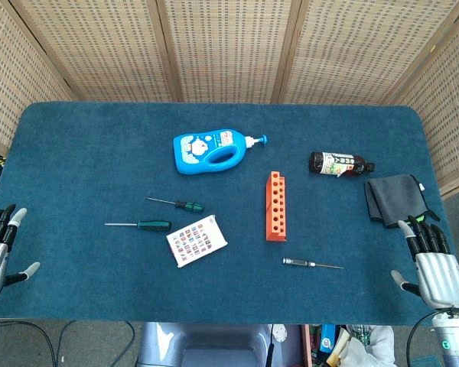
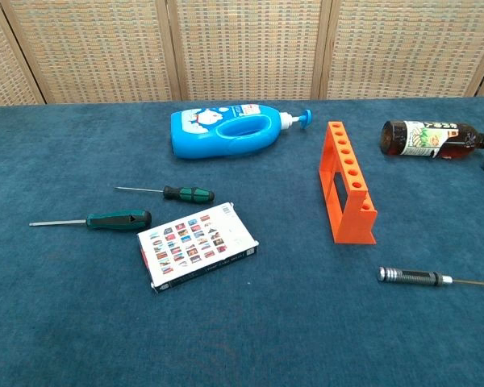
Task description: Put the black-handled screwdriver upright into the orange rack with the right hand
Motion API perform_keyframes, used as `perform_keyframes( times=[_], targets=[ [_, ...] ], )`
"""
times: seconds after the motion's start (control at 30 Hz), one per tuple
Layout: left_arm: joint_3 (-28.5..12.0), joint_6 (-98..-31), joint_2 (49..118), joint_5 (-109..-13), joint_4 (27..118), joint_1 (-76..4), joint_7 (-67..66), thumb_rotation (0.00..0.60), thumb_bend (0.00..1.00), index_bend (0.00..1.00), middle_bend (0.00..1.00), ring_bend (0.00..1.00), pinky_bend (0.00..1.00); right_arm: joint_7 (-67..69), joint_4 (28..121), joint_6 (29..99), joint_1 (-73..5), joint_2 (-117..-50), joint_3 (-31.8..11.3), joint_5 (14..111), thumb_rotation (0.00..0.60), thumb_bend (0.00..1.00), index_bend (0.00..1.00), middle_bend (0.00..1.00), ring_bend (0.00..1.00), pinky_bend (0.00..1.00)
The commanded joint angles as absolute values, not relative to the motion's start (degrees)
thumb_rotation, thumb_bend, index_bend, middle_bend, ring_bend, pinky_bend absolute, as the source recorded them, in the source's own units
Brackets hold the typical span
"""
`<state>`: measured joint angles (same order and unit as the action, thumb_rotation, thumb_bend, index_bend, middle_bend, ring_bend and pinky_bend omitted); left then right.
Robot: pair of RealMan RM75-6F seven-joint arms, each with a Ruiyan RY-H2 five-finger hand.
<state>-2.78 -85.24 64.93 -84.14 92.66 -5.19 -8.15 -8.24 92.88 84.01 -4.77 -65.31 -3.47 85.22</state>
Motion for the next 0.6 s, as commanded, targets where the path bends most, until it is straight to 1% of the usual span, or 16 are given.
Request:
perform_keyframes(
  times=[0.03,0.6],
  targets=[
    [-2.8,-85.3,64.9,-84.2,92.7,-5.2,-8.1,0.6,0.0,0.0,0.0,0.0,0.0,-8.2,92.9,84.2,-4.7,-65.3,-3.5,85.3,0.6,0.19,0.01,0.0,0.0,0.0],
    [-3.0,-85.1,64.7,-84.2,92.6,-5.3,-7.5,0.6,0.0,0.0,0.0,0.0,0.0,-9.0,93.9,84.3,-4.8,-65.5,-2.9,86.7,0.6,0.19,0.01,0.0,0.0,0.0]
  ],
)
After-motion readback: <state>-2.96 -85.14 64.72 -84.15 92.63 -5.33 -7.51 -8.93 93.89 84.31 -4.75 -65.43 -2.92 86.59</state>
